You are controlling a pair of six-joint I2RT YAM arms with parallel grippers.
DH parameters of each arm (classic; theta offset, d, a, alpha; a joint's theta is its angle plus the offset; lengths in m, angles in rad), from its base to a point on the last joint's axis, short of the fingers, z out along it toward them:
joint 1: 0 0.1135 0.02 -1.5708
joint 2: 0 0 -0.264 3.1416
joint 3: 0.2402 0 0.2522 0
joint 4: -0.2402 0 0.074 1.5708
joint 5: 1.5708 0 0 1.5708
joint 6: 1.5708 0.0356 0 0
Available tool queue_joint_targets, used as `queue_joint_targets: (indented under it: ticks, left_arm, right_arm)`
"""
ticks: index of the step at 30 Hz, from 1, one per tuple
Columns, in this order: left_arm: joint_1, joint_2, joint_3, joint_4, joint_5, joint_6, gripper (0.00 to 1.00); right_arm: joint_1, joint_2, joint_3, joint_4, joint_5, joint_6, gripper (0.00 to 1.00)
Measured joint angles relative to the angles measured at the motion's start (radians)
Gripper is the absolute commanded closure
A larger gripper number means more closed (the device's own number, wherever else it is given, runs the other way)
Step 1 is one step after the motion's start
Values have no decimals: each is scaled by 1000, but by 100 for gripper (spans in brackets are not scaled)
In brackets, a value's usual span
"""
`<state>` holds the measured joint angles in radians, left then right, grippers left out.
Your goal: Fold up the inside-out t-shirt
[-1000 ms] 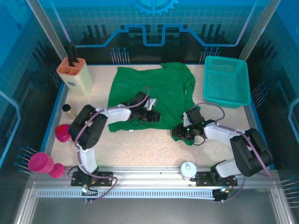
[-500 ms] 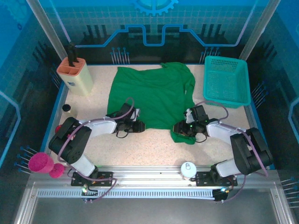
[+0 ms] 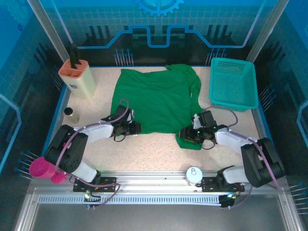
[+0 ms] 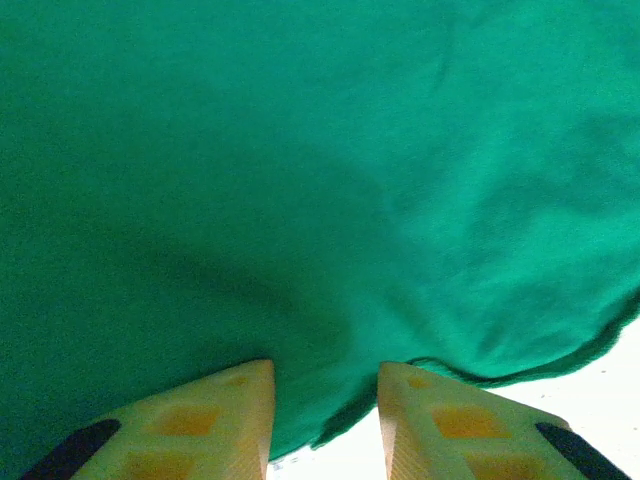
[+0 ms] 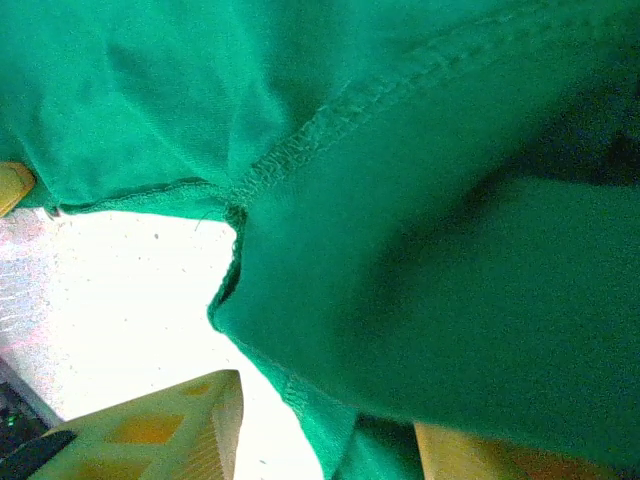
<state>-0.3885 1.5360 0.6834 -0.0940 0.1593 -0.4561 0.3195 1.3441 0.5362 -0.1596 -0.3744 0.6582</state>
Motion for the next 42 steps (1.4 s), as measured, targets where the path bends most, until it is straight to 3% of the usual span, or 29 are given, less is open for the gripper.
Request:
queue_joint_targets:
  ticks: [9,24,28,33,38,42]
  left_arm:
    - [2,-2,-21,10,2,-17,66]
    - [5,-2,-32,32,3,-18,66]
    - [6,-2,-37,41,6,-18,66]
    - [6,-3,-42,53,6,-18,66]
    - [6,-9,-46,55,11,-18,66]
    - [6,-12,-50,55,23,-17,66]
  right_arm:
    - [27,82,-4,84,-25,26,50]
    - [29,187,-105,524,-230,158,53]
    - [29,234,-122,649,-262,213,55]
    - [29,261,-143,758,-289,269,64]
    - [50,225,-143,729,-285,257,58]
    - [135,48,-118,502,-180,156,52]
